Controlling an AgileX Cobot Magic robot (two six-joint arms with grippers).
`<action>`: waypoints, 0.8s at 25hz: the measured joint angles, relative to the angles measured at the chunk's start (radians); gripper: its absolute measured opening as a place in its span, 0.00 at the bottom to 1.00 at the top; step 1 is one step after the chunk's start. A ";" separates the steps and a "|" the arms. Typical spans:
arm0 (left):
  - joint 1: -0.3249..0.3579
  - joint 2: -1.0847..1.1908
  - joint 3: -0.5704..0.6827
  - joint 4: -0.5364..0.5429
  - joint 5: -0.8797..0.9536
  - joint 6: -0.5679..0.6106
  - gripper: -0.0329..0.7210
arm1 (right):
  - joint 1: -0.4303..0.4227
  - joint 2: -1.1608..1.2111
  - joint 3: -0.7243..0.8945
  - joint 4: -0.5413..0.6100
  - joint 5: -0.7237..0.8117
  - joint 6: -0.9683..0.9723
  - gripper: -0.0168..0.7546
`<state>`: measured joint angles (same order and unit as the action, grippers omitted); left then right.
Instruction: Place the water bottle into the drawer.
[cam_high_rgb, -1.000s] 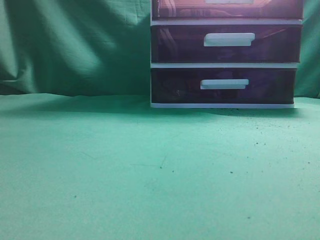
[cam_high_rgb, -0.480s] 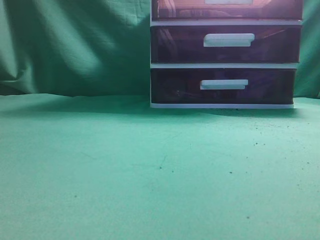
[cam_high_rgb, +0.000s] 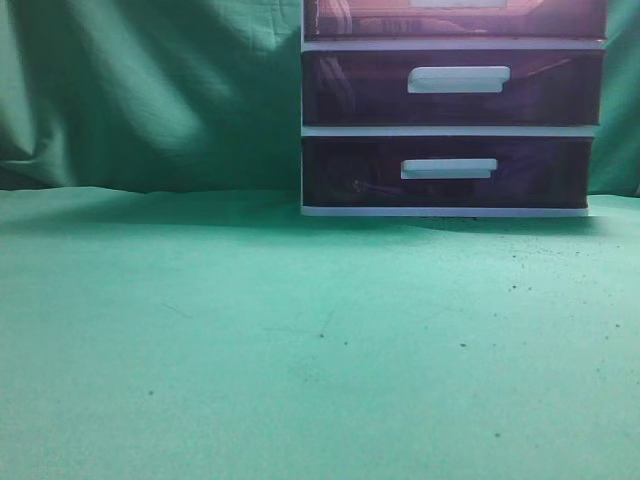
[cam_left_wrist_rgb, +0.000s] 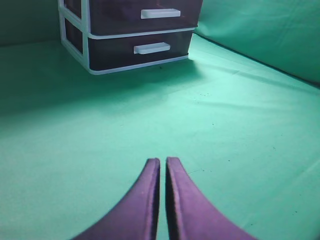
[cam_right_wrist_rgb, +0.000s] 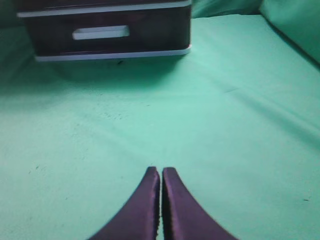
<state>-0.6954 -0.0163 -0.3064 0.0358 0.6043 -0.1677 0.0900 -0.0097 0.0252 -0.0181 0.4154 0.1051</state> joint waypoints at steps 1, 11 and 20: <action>0.000 0.000 0.000 0.000 0.000 0.000 0.04 | -0.017 0.000 0.000 0.005 -0.007 0.000 0.02; 0.000 0.000 0.000 0.000 -0.001 0.000 0.04 | -0.039 0.000 0.002 0.013 -0.019 0.000 0.02; 0.000 0.000 0.000 0.000 -0.002 0.000 0.04 | -0.039 0.000 0.002 0.013 -0.019 0.000 0.02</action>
<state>-0.6954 -0.0163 -0.3064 0.0358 0.6021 -0.1677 0.0508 -0.0097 0.0269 -0.0051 0.3965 0.1051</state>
